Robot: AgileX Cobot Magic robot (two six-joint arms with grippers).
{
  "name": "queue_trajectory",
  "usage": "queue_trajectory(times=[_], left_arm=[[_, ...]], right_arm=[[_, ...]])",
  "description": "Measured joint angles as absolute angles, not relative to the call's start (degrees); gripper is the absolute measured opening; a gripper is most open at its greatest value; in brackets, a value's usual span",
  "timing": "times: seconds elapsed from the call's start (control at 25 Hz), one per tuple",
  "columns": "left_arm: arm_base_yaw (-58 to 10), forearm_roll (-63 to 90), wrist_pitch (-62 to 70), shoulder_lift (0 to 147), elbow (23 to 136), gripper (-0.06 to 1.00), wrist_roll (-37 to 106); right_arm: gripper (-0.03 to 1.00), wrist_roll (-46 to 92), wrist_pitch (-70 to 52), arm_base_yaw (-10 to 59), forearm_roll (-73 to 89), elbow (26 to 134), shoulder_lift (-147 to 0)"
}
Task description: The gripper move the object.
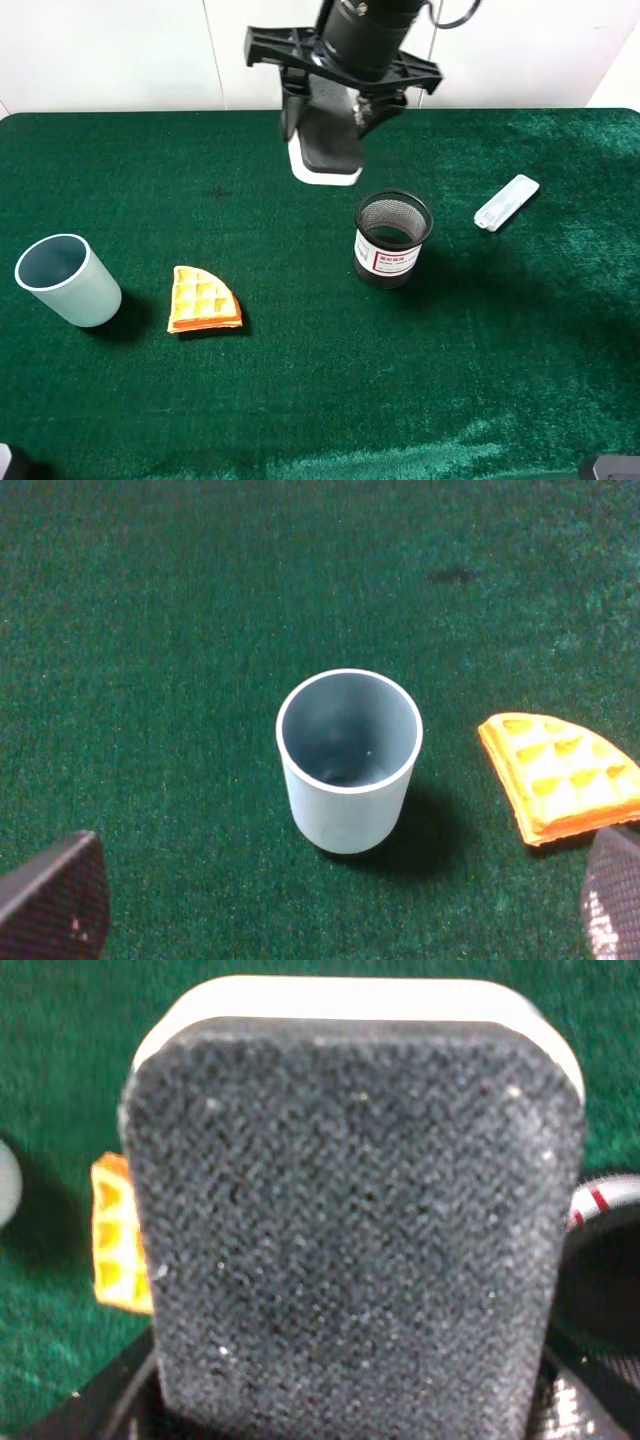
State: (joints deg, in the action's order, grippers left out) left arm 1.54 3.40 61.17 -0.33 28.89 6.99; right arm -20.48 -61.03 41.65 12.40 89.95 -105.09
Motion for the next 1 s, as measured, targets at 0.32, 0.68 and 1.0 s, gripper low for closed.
queue_trajectory(times=[0.32, 0.68, 1.0], left_arm=[[1.54, 3.40, 61.17, -0.33, 28.89, 0.95, 6.99], [1.54, 3.40, 61.17, -0.33, 28.89, 0.95, 6.99], [1.54, 3.40, 61.17, -0.33, 28.89, 0.95, 6.99]], right_arm=[[0.46, -24.65, -54.76, 41.65, 12.46, 93.09, -112.20], [0.46, -28.22, -49.68, 41.46, 11.61, 93.09, -118.34], [0.46, -29.70, -47.37, 40.79, 10.93, 93.09, -122.33]])
